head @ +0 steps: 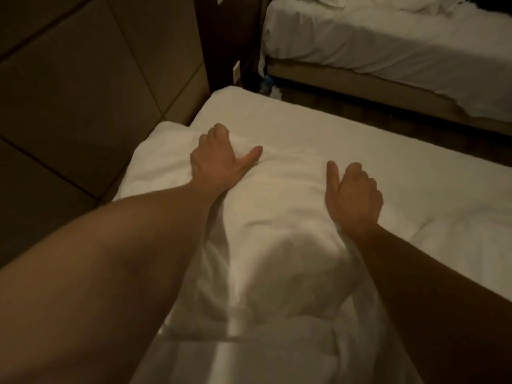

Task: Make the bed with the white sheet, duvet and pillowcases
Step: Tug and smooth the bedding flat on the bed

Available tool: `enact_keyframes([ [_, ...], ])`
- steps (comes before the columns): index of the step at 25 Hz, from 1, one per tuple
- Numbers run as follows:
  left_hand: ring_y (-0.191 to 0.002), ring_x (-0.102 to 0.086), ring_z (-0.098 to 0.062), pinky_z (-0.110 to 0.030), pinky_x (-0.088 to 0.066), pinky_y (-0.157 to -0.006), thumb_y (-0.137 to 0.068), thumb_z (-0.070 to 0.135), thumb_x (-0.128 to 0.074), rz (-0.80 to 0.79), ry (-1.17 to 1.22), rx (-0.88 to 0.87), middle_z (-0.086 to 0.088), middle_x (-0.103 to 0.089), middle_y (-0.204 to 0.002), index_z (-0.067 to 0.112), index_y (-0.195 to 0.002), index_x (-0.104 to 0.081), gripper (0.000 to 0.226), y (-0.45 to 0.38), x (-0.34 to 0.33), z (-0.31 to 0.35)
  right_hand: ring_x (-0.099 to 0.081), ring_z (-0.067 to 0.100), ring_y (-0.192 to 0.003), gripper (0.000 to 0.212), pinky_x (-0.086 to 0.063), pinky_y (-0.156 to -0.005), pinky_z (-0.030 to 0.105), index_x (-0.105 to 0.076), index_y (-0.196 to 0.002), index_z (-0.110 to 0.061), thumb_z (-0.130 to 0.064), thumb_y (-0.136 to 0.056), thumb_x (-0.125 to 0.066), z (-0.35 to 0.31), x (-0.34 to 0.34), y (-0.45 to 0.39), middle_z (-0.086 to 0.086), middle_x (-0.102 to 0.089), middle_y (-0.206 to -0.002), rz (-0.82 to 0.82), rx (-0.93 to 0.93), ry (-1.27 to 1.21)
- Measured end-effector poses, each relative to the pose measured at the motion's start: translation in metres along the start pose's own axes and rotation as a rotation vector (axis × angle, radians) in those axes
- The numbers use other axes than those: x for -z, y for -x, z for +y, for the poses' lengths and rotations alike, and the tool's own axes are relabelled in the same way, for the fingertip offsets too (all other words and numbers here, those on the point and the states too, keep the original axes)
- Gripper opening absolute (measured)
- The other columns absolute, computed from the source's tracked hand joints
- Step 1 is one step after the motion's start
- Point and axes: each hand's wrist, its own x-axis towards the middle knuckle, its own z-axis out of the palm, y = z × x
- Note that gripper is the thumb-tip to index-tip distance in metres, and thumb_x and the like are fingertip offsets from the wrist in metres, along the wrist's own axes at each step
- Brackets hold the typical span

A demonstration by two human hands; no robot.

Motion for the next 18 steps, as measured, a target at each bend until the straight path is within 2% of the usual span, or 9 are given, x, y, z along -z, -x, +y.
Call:
enact_keyframes([
  [3,-0.115,-0.048,-0.034,-0.045,-0.036,-0.099,-0.084,0.077,-0.046,-0.023,-0.001,-0.021,-0.012,-0.054,-0.124,0.006,-0.122,-0.05,0.081,0.021,-0.05,-0.032,-0.052,0.039,-0.107,0.059,-0.039,-0.092,0.047,-0.053,-0.115,-0.003,-0.055,-0.103,-0.029,0.005,-0.048,0.019,0.019,-0.058,-0.115,-0.106,0.013,0.011],
  [7,-0.132,-0.037,-0.033,-0.046,-0.025,-0.112,-0.089,0.077,-0.036,-0.14,-0.098,-0.035,-0.012,-0.043,-0.141,0.009,-0.136,-0.043,0.084,0.024,-0.061,-0.037,-0.045,0.036,-0.122,0.06,-0.035,-0.102,0.047,-0.047,-0.132,-0.007,-0.056,-0.103,-0.029,0.012,-0.069,0.024,0.017,-0.05,-0.132,-0.282,-0.065,-0.052],
  [10,-0.145,-0.023,-0.031,-0.047,-0.016,-0.119,-0.09,0.079,-0.031,-0.216,-0.11,-0.054,-0.012,-0.028,-0.158,0.012,-0.153,-0.025,0.092,0.034,-0.047,-0.041,-0.039,0.036,-0.132,0.063,-0.031,-0.11,0.047,-0.034,-0.148,-0.01,-0.055,-0.104,-0.027,0.016,-0.055,0.038,0.017,-0.04,-0.146,-0.359,-0.057,-0.083],
  [13,-0.154,-0.004,-0.025,-0.05,-0.002,-0.123,-0.088,0.084,-0.018,-0.33,-0.141,-0.078,-0.004,-0.003,-0.168,0.022,-0.16,0.001,0.097,0.061,-0.024,-0.045,-0.021,0.033,-0.149,0.075,-0.017,-0.122,0.046,-0.013,-0.159,-0.014,-0.061,-0.101,-0.02,-0.001,-0.028,0.067,0.014,-0.018,-0.164,-0.439,-0.083,-0.148],
  [14,-0.154,0.0,-0.024,-0.051,0.0,-0.123,-0.089,0.083,-0.017,-0.343,-0.118,-0.089,-0.001,0.002,-0.169,0.027,-0.159,0.006,0.093,0.072,-0.013,-0.043,-0.014,0.03,-0.152,0.077,-0.013,-0.124,0.047,-0.009,-0.161,-0.019,-0.065,-0.099,-0.015,-0.015,-0.016,0.081,0.011,-0.011,-0.167,-0.449,-0.041,-0.181],
  [16,-0.154,0.004,-0.023,-0.051,0.001,-0.123,-0.092,0.079,-0.017,-0.363,-0.082,-0.139,0.005,0.007,-0.168,0.038,-0.158,0.008,0.081,0.105,0.009,-0.04,-0.007,0.025,-0.154,0.074,-0.01,-0.125,0.045,-0.007,-0.161,-0.03,-0.067,-0.097,-0.012,-0.043,0.006,0.121,0.002,-0.003,-0.169,-0.491,0.211,-0.213],
  [18,-0.154,0.011,-0.022,-0.05,0.006,-0.122,-0.094,0.076,-0.011,-0.467,-0.23,-0.228,0.01,0.012,-0.167,0.044,-0.157,0.01,0.074,0.146,0.026,-0.056,0.001,0.025,-0.154,0.068,-0.006,-0.125,0.046,-0.004,-0.159,-0.039,-0.067,-0.098,-0.015,-0.044,0.021,0.165,-0.007,0.005,-0.168,-0.582,0.458,-0.046],
])
